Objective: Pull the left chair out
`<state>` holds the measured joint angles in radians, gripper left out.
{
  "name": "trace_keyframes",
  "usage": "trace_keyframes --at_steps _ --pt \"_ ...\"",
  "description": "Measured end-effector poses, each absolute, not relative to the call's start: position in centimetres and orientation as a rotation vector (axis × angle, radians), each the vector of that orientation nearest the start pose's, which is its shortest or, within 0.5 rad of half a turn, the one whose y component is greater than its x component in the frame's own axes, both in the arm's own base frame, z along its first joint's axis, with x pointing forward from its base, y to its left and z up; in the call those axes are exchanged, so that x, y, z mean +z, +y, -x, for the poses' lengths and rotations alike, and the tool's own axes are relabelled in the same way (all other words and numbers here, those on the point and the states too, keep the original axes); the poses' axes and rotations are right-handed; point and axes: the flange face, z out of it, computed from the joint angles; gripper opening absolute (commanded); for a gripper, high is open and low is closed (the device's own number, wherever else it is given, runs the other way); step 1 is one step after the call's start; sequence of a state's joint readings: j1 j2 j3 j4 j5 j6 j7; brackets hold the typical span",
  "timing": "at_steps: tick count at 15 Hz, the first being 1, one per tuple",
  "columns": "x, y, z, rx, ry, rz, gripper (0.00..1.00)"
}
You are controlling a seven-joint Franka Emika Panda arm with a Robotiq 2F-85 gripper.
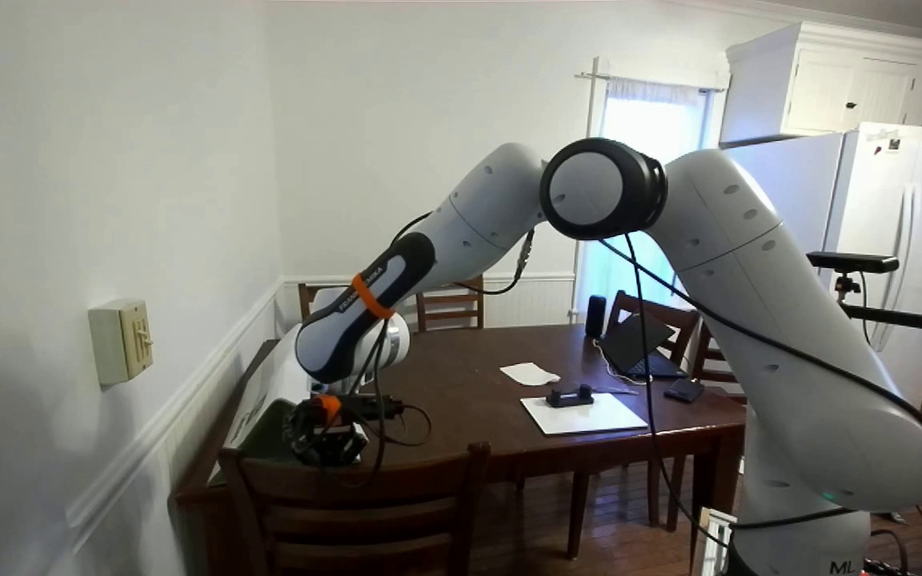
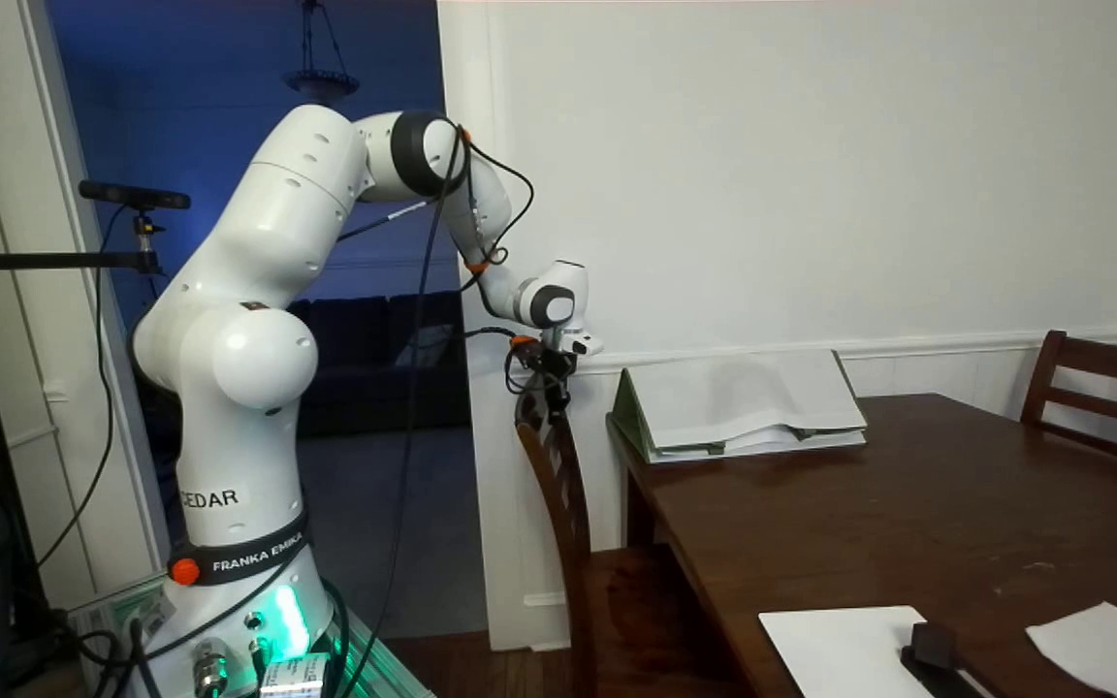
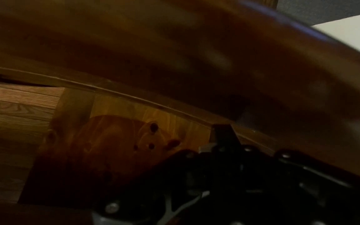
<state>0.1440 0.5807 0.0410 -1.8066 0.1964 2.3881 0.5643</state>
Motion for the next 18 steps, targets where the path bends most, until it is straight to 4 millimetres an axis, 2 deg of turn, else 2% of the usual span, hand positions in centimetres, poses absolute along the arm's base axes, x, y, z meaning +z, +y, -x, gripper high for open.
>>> trace_keyframes --at_steps 5,11,18 --pt "21.0 12.2 -63.4 0.139 0.839 2.892 0.01" --pt "20.5 11.6 -62.8 0.25 0.87 2.883 0.01" --pt "19.6 13.5 -60.8 0.459 0.852 2.858 0.01"
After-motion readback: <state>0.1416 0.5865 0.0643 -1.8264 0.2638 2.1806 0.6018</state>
